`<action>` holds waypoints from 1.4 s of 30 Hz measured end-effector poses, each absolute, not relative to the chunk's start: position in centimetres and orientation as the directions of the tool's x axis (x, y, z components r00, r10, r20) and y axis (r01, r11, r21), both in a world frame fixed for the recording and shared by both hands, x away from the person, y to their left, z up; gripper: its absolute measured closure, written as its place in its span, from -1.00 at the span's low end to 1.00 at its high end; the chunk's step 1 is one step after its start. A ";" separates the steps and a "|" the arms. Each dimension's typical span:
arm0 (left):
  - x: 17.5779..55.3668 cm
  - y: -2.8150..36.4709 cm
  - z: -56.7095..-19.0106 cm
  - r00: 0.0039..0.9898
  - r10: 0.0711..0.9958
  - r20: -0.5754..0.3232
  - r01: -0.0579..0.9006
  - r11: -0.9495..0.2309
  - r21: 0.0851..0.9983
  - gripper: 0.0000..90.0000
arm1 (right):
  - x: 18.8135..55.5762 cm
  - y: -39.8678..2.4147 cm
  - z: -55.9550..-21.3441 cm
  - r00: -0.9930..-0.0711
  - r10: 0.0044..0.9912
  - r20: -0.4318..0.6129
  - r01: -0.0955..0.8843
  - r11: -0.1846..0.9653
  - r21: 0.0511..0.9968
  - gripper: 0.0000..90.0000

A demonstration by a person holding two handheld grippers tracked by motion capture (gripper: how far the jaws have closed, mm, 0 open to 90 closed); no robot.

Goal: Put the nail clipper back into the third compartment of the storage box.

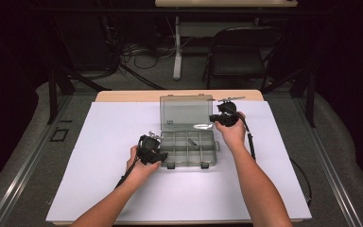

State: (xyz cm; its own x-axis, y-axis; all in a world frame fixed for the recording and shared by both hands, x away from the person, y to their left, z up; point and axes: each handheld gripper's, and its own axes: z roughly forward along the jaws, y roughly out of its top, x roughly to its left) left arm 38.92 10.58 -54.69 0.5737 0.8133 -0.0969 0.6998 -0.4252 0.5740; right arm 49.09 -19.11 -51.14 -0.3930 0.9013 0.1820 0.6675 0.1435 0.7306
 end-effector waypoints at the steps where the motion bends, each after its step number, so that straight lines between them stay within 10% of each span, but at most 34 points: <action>1: 38.9 10.6 -54.7 0.573 0.814 -0.097 0.700 -0.425 0.574 0.35 | 49.0 -19.2 -51.1 -0.394 0.901 0.180 0.664 0.143 0.734 0.86; 21: 39.1 10.6 -54.6 0.564 0.817 -0.121 0.713 -0.408 0.570 0.34 | 48.5 -19.1 -51.3 -0.403 0.902 0.155 0.632 0.152 0.760 0.87; 42: 41.2 11.9 -50.9 0.562 0.808 -0.179 0.694 -0.342 0.633 -0.44 | 48.1 -19.1 -51.3 -0.411 0.901 0.139 0.611 0.159 0.776 0.87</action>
